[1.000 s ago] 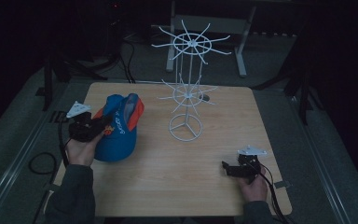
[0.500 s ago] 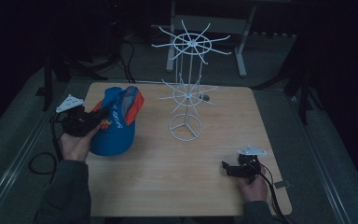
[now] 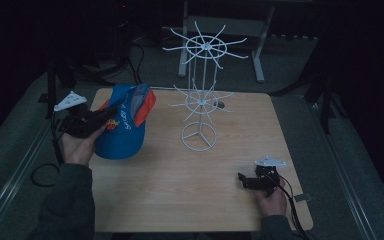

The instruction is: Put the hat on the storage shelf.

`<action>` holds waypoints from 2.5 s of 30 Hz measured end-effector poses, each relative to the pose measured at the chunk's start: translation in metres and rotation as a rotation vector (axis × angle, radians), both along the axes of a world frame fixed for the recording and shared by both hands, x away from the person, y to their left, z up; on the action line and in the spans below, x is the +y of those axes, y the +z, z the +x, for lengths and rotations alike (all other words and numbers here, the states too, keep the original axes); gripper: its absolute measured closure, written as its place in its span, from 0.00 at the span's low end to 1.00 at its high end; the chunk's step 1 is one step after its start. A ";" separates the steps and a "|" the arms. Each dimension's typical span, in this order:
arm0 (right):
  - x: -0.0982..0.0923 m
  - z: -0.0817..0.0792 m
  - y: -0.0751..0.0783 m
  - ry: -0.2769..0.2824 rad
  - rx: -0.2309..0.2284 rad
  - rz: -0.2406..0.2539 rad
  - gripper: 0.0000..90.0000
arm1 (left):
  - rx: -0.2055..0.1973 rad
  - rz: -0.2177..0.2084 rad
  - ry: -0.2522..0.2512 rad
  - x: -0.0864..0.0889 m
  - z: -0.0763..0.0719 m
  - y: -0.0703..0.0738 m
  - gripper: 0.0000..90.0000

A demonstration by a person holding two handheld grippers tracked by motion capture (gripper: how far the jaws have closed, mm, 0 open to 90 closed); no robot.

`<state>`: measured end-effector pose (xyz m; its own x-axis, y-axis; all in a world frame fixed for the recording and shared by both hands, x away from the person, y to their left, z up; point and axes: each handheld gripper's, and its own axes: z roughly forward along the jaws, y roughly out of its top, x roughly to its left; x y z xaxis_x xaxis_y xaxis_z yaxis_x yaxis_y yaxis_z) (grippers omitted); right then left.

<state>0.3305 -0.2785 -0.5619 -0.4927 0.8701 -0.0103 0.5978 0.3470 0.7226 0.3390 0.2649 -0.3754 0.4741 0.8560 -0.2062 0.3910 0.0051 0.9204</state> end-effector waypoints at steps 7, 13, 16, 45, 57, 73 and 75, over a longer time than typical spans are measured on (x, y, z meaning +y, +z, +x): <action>0.000 0.000 0.000 0.001 -0.001 -0.001 0.14 | -0.011 -0.027 -0.022 0.002 0.005 0.007 1.00; 0.000 0.000 0.000 0.001 -0.002 -0.001 0.14 | -0.020 -0.042 -0.033 0.003 0.007 0.012 1.00; 0.000 0.000 0.000 0.001 -0.001 -0.001 0.14 | -0.028 -0.050 -0.041 0.004 0.007 0.015 1.00; 0.000 0.000 0.000 0.001 -0.001 -0.001 0.14 | -0.091 -0.150 -0.044 0.011 0.012 0.043 1.00; 0.000 0.000 0.000 0.001 -0.001 -0.002 0.14 | -0.117 -0.169 -0.056 0.010 0.012 0.058 1.00; 0.000 0.000 0.000 0.002 -0.001 -0.002 0.14 | -0.143 -0.234 -0.080 0.007 0.011 0.069 1.00; 0.000 0.000 0.000 0.001 0.000 -0.001 0.14 | -0.146 -0.247 -0.084 0.007 0.010 0.071 1.00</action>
